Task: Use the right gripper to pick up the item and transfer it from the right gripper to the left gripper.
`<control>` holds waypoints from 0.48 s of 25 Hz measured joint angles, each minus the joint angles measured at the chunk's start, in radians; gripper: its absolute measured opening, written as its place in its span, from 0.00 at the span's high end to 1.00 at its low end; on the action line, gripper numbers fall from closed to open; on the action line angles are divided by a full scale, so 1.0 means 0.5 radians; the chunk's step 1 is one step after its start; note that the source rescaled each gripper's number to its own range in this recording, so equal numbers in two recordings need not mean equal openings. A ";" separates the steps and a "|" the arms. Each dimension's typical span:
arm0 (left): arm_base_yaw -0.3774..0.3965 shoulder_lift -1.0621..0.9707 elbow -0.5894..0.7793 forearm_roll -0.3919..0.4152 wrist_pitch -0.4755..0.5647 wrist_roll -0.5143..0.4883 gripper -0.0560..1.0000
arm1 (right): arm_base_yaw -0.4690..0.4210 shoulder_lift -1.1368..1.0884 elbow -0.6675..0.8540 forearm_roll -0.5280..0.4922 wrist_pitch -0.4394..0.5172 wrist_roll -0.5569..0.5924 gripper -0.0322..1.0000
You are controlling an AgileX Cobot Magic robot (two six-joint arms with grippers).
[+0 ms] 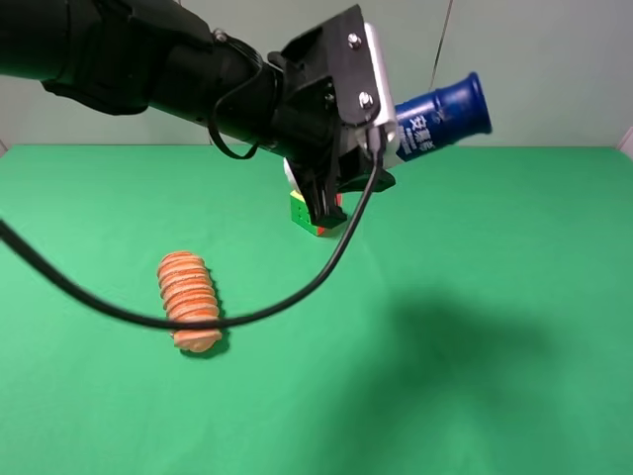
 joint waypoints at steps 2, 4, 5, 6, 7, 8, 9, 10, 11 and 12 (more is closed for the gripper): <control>0.034 -0.042 0.006 0.224 0.000 -0.376 0.90 | 0.000 0.000 0.000 0.000 0.000 0.000 0.00; 0.063 -0.128 0.009 0.497 0.004 -0.815 0.90 | 0.000 0.000 0.000 0.000 0.000 0.000 0.00; 0.077 -0.178 0.009 0.618 0.006 -1.030 0.90 | 0.000 0.000 0.000 0.000 0.000 0.000 0.00; 0.089 -0.243 0.009 0.768 0.008 -1.283 0.90 | 0.000 0.000 0.000 0.000 0.000 0.000 0.00; 0.103 -0.310 0.009 0.896 0.020 -1.529 0.90 | 0.000 0.000 0.000 0.000 0.000 0.000 0.00; 0.117 -0.374 0.009 1.054 0.039 -1.725 0.90 | 0.000 0.000 0.000 0.000 0.000 0.000 0.00; 0.124 -0.427 0.014 1.208 0.065 -1.946 0.90 | 0.000 0.000 0.000 0.000 0.000 0.000 0.00; 0.132 -0.492 0.024 1.334 0.088 -2.153 0.90 | 0.000 0.000 0.000 0.000 0.000 0.000 0.00; 0.144 -0.559 0.050 1.473 0.098 -2.346 0.90 | 0.000 0.000 0.000 0.000 0.000 0.000 0.00; 0.155 -0.618 0.087 1.597 0.116 -2.496 0.90 | 0.000 0.000 0.000 0.000 0.000 0.000 0.00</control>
